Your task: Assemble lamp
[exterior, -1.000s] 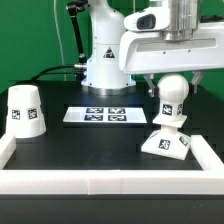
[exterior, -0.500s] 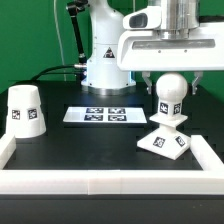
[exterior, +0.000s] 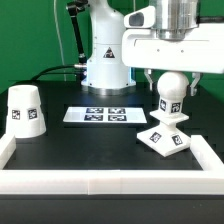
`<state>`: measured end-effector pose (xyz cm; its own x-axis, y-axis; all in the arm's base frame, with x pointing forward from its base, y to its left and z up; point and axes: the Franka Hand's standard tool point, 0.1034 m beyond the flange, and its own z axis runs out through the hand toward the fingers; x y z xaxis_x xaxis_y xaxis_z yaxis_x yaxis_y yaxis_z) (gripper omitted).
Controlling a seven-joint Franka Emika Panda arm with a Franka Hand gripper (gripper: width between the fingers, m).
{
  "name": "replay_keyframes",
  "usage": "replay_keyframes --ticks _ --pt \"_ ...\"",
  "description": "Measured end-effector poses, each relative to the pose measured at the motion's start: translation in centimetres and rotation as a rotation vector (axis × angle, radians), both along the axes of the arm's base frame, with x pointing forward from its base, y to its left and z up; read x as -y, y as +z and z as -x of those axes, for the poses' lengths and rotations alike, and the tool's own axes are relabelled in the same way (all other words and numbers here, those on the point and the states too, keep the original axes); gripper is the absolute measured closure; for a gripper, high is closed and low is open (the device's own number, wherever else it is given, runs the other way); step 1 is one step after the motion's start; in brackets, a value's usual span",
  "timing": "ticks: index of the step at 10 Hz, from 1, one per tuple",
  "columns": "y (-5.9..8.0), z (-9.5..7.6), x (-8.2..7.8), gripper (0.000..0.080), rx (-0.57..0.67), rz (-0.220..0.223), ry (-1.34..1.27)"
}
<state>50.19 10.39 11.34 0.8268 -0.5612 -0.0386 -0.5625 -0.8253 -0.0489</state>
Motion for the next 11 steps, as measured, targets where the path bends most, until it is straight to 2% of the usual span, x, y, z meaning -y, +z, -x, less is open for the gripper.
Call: replay_keyframes --ticks 3,4,5,7,8,9,11 --pt "0.0 0.0 -0.1 0.022 -0.001 -0.003 -0.011" --pt "-0.1 0.0 -0.1 0.0124 -0.002 -0.003 -0.01" --pt "-0.1 0.0 -0.1 0.0106 -0.002 -0.003 -0.009" --pt "-0.1 0.1 -0.1 0.0101 0.0 0.001 0.021" --pt "-0.1 0.6 -0.4 0.0101 0.005 0.023 0.152" --pt "0.0 1.0 -0.4 0.01 0.007 0.025 0.212" --pt "1.0 1.1 1.4 0.01 0.028 0.01 0.364"
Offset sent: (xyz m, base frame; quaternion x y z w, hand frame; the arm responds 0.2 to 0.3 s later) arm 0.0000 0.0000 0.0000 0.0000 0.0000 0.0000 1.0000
